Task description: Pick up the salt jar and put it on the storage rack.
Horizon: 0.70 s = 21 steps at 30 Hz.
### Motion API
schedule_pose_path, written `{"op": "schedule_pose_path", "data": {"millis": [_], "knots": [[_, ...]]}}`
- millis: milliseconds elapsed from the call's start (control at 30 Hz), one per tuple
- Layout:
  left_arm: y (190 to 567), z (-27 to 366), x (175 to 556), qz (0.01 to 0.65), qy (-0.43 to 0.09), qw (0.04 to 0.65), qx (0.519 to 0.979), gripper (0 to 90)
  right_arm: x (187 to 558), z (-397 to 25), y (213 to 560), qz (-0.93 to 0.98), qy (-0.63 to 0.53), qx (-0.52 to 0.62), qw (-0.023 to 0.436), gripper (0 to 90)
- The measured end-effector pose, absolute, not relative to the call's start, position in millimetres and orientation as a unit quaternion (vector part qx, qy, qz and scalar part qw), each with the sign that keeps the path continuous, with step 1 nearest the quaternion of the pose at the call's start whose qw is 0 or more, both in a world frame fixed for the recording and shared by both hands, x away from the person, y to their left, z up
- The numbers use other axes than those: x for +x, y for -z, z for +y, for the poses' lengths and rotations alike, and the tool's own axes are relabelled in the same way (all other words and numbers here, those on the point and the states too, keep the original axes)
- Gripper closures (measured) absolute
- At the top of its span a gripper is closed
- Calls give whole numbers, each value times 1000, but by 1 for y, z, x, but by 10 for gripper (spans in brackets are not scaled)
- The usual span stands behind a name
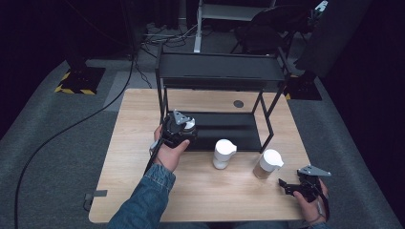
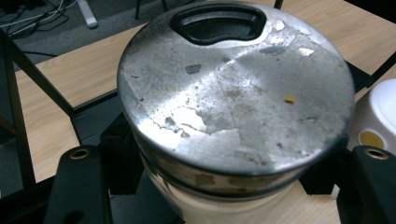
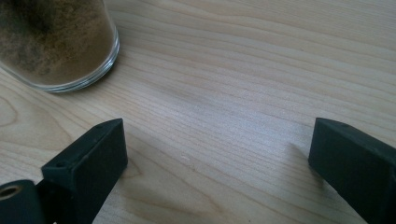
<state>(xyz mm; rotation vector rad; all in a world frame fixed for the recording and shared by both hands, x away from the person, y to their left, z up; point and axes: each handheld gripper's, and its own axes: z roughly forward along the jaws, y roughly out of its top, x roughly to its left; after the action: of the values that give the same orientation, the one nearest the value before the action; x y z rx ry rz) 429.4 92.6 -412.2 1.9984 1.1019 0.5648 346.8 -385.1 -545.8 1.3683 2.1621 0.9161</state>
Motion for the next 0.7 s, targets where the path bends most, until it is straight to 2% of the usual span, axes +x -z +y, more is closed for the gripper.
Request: {"op": "schedule_pose_path", "data": {"millis": [700], "knots": [[417,89,448,441,-230,383,778,301,347,-385,546,778,-329,492,210,42]]}}
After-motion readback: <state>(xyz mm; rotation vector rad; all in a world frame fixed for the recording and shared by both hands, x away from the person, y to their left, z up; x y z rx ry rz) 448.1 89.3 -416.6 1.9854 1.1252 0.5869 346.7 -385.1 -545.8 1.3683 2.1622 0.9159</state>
